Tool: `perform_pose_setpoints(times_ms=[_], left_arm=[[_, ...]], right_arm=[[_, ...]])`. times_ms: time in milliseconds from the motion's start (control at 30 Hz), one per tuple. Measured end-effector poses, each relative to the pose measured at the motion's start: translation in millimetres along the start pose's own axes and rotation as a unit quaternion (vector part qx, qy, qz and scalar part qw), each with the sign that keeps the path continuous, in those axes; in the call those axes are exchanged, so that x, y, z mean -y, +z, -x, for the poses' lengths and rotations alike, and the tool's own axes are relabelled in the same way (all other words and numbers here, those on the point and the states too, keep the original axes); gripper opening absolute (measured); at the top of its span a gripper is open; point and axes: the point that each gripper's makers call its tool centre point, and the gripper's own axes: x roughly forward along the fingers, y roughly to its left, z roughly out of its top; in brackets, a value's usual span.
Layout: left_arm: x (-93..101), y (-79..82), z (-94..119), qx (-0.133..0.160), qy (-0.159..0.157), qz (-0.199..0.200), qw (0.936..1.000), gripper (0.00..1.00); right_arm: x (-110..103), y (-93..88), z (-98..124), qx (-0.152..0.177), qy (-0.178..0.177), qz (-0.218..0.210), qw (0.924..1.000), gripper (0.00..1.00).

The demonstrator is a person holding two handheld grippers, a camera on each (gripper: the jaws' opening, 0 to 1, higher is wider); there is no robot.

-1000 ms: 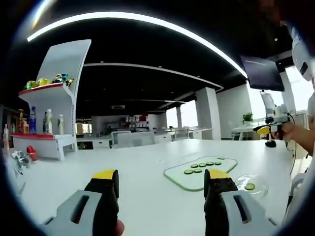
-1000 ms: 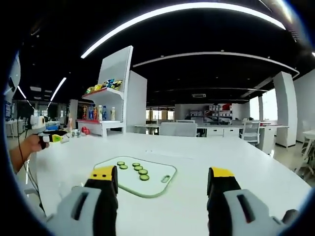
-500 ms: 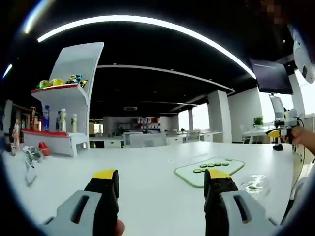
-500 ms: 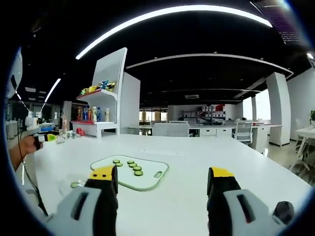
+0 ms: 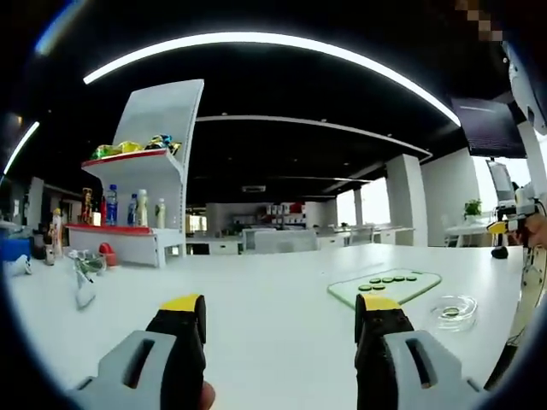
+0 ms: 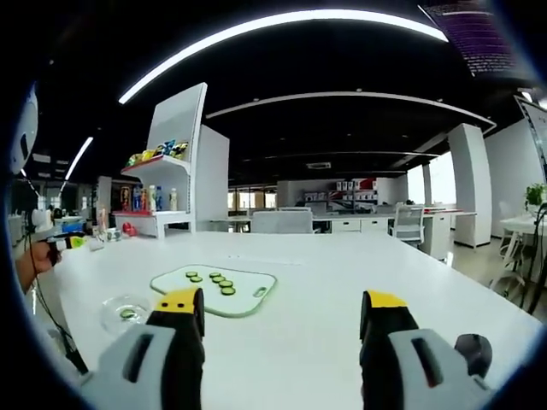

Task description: Open the petri dish lid, add cucumber slices into the petri dish, and close the lid

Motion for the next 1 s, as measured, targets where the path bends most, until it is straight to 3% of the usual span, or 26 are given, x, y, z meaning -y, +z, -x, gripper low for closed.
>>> perform_pose_setpoints(times_ms=[233,633,1000], left_arm=[[8.0,1.2,-6.3,0.0,-0.01,0.001,0.9999,0.71],[22.4,-13.8,-9.5,-0.021,-0.037,0.012,0.999,0.72],[18.2,-16.4,-7.7,-0.023,-0.04,0.017,0.9988,0.72]], right_arm=[[2.1,2.2,3.7,0.004,-0.008,-0.005,0.9999,0.74],[-0.9,6.5,1.3,0.003,-0.01,0.002,0.9999,0.74],[-6.3,6.9,-4.1,-0.002,-0.005,0.004,1.0,0.74]])
